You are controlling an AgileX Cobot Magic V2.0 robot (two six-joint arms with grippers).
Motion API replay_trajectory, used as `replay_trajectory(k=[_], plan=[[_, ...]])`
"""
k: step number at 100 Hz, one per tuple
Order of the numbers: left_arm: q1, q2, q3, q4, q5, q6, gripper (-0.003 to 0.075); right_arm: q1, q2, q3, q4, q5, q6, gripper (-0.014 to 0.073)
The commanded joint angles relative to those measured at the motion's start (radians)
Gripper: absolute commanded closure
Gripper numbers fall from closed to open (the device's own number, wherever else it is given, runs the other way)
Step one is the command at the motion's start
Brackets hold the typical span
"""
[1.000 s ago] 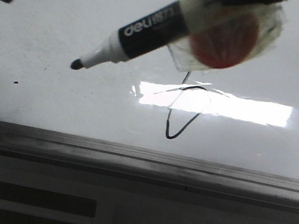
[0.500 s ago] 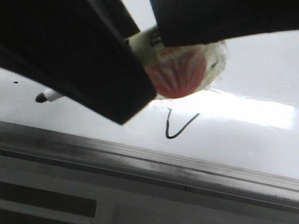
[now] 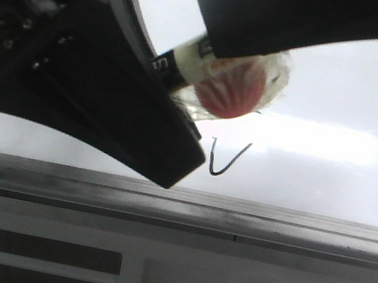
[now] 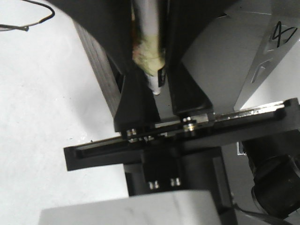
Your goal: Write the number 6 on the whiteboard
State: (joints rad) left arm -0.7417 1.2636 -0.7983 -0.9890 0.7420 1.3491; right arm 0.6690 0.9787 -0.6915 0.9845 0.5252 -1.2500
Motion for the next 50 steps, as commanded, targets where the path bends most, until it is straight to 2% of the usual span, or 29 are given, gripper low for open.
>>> replay_trajectory(k=[1,24,31,40,50], plan=[[-0.005,-0.017,-0.032,-0.075,-0.043,-0.009,0.0738,0.001,-0.006,-0.035,0.043,0.017,-0.006,0.0648],[-0.005,-0.017,-0.032,-0.075,-0.032,-0.009,0.0739,0.001,-0.004,-0.035,0.043,0.033,-0.006,0.0647],[-0.005,-0.017,-0.032,-0.075,-0.025,-0.009,0.0739,0.001,-0.004,-0.035,0.043,0.033,-0.006,0.0615],[-0.005,-0.017,-0.032,-0.075,-0.009,-0.009,0.0739,0.001,-0.004,-0.035,0.041,0.022,-0.006,0.0466],[-0.003,-0.017,-0.032,-0.073,0.015,-0.009,0.0739,0.001,-0.009,-0.035,0.04,-0.028,-0.006,0.0208]])
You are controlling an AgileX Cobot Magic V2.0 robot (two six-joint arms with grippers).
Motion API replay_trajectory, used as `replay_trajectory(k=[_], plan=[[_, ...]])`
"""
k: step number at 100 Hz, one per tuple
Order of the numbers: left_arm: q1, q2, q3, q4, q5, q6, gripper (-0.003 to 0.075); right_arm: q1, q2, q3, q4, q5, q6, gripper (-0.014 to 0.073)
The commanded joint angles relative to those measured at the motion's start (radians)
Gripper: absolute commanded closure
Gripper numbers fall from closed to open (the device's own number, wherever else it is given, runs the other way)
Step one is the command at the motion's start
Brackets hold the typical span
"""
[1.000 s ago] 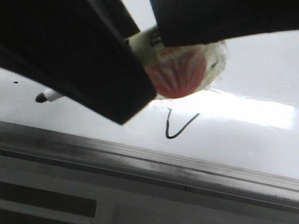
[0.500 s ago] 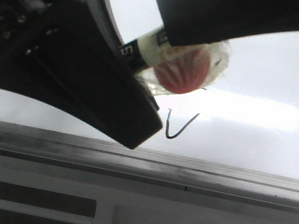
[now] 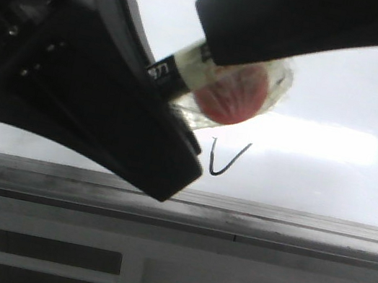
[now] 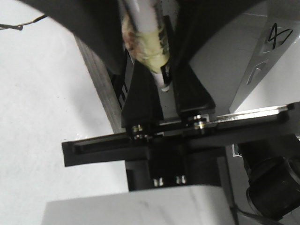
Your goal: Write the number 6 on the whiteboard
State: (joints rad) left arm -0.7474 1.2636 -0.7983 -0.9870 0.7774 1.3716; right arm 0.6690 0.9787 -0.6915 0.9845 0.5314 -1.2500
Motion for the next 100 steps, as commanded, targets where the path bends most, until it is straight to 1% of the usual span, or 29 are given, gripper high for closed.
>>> replay_trajectory(k=[1,2,7,12,20,25,29,32,39,43,44,46,49,50,51,54,63,65,66,71,78,85,91,100], plan=[[0.003,-0.017,-0.032,-0.075,-0.014,-0.032,0.0739,0.001,-0.012,-0.035,0.04,-0.04,-0.006,0.0193],[0.003,-0.017,-0.032,-0.075,-0.012,-0.032,0.0739,0.001,-0.015,-0.035,0.04,-0.051,-0.006,0.0165],[0.003,-0.017,-0.032,-0.075,0.012,-0.035,0.0739,-0.002,-0.031,-0.035,0.04,-0.085,-0.006,0.0088],[0.003,-0.017,-0.032,-0.075,0.029,-0.053,0.0739,-0.012,-0.053,-0.035,0.04,-0.116,-0.006,0.0049],[0.003,-0.017,-0.031,-0.075,0.032,-0.091,0.0739,-0.034,-0.094,-0.035,0.04,-0.141,-0.006,0.0056],[0.003,-0.017,-0.025,-0.082,0.013,-0.112,0.0739,-0.051,-0.121,-0.035,0.04,-0.145,-0.006,0.0076],[0.003,-0.017,-0.016,-0.102,-0.025,-0.128,0.0739,-0.066,-0.147,-0.035,0.04,-0.148,-0.006,0.0102],[0.003,-0.017,-0.007,-0.144,-0.06,-0.132,0.0739,-0.077,-0.163,-0.035,0.04,-0.147,-0.005,0.0127],[0.003,-0.017,0.023,-0.261,-0.177,-0.132,0.0739,-0.103,-0.201,-0.035,0.04,-0.147,0.006,0.0232],[-0.005,-0.017,0.044,-0.324,-0.253,-0.132,0.0739,-0.119,-0.22,-0.035,0.04,-0.147,0.022,0.0333],[-0.008,-0.017,0.047,-0.349,-0.267,-0.132,0.0739,-0.122,-0.223,-0.035,0.04,-0.147,0.024,0.0372],[-0.014,-0.017,0.058,-0.383,-0.31,-0.13,0.0739,-0.129,-0.231,-0.035,0.04,-0.147,0.029,0.0414],[-0.03,-0.017,0.072,-0.419,-0.369,-0.13,0.0739,-0.141,-0.244,-0.035,0.04,-0.143,0.03,0.0529],[-0.033,-0.017,0.078,-0.426,-0.4,-0.13,0.0739,-0.144,-0.246,-0.035,0.04,-0.143,0.03,0.0552],[-0.037,-0.017,0.081,-0.437,-0.416,-0.13,0.0739,-0.146,-0.248,-0.035,0.04,-0.143,0.03,0.0598],[-0.059,-0.017,0.092,-0.452,-0.482,-0.13,0.0739,-0.156,-0.257,-0.035,0.037,-0.142,0.033,0.0664],[-0.131,-0.017,0.115,-0.479,-0.707,-0.13,0.0739,-0.176,-0.268,-0.035,0.037,-0.137,0.037,0.0657],[-0.15,-0.017,0.118,-0.486,-0.777,-0.13,0.0739,-0.181,-0.27,-0.035,0.037,-0.133,0.042,0.0657],[-0.156,-0.017,0.118,-0.488,-0.777,-0.13,0.0739,-0.18,-0.27,-0.035,0.037,-0.133,0.045,0.0657],[-0.202,-0.012,0.118,-0.502,-0.899,-0.13,0.0739,-0.188,-0.27,-0.032,0.037,-0.129,0.057,0.0657],[-0.263,0.0,0.118,-0.526,-1.032,-0.13,0.0739,-0.189,-0.27,-0.022,0.037,-0.129,0.065,0.0657],[-0.311,0.022,0.118,-0.549,-1.118,-0.13,0.0739,-0.189,-0.27,-0.006,0.037,-0.128,0.072,0.0657],[-0.334,0.043,0.118,-0.553,-1.146,-0.136,0.0739,-0.189,-0.27,0.009,0.037,-0.128,0.072,0.0657],[-0.339,0.077,0.118,-0.553,-1.168,-0.228,0.0739,-0.189,-0.27,0.031,0.037,-0.126,0.072,0.0657]])
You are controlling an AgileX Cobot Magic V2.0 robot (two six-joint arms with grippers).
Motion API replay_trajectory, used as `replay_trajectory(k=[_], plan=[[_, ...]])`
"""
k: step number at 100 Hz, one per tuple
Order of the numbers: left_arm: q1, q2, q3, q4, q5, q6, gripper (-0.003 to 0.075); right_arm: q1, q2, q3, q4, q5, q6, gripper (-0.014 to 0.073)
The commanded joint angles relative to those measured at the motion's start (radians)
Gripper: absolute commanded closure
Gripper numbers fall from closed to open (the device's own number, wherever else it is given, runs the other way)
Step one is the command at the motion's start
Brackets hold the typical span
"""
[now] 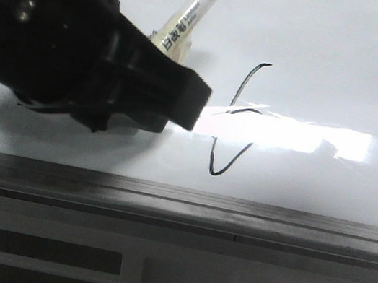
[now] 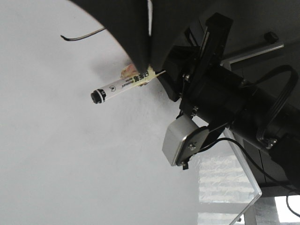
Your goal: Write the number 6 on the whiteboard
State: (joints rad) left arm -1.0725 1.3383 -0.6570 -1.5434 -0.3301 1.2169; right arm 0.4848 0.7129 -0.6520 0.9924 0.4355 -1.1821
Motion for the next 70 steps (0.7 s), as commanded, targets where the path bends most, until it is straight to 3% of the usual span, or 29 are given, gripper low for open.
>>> replay_trajectory(k=[1,20,38,70], plan=[[-0.014,0.008,-0.024,0.003,-0.064,-0.093,0.0739,-0.005,-0.005,-0.007,0.03,-0.032,0.004,0.0657],[-0.014,0.054,-0.024,0.057,-0.218,-0.335,0.0739,-0.005,-0.005,0.008,0.03,-0.029,0.004,0.0657],[-0.014,0.079,-0.024,0.191,-0.232,-0.507,0.0739,-0.005,-0.005,0.008,0.03,-0.029,0.004,0.0657],[-0.012,0.142,-0.024,0.191,-0.289,-0.531,0.0739,-0.005,-0.005,0.008,0.03,-0.029,0.004,0.0657]])
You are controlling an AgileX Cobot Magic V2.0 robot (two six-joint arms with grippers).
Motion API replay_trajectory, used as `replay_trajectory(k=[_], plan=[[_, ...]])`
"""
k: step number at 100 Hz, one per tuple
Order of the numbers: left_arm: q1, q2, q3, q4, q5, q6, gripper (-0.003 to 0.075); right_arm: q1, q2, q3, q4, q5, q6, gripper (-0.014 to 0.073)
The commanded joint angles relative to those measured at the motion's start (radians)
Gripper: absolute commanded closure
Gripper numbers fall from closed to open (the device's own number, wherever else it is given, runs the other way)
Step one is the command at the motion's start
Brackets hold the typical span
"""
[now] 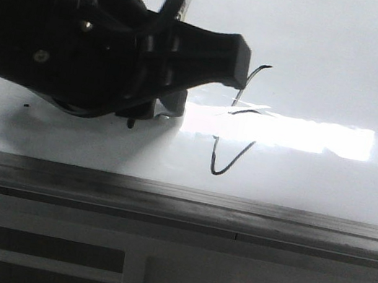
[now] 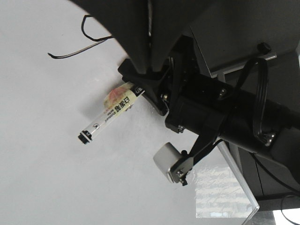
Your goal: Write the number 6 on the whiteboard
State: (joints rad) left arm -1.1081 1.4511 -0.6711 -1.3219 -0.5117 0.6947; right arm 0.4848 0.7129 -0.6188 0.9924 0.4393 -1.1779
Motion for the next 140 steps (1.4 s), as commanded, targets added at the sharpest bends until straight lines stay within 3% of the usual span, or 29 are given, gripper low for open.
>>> replay_trajectory(k=[1,28,53,109,118,133,140], plan=[[0.024,0.031,-0.009,-0.031,-0.107,-0.009,0.0739,-0.005,-0.005,-0.026,0.03,-0.033,0.0,0.0657],[0.051,0.073,-0.009,-0.006,-0.054,-0.074,0.0738,-0.005,-0.005,-0.026,0.03,-0.033,0.0,0.0657],[0.099,0.075,-0.009,0.206,0.051,-0.315,0.0738,-0.005,-0.005,-0.026,0.03,-0.033,0.0,0.0657],[0.177,0.075,-0.009,0.191,0.118,-0.318,0.0731,-0.005,-0.005,-0.026,0.03,-0.043,0.0,0.0657],[0.197,0.08,-0.009,0.172,0.145,-0.318,0.067,-0.005,-0.005,-0.026,0.03,-0.051,0.0,0.0657],[0.214,0.086,-0.009,0.154,0.153,-0.318,0.0482,-0.005,-0.005,-0.026,0.03,-0.082,0.0,0.0657],[0.216,0.086,-0.009,0.128,0.148,-0.318,0.0444,-0.005,-0.005,-0.026,0.03,-0.092,0.0,0.0657]])
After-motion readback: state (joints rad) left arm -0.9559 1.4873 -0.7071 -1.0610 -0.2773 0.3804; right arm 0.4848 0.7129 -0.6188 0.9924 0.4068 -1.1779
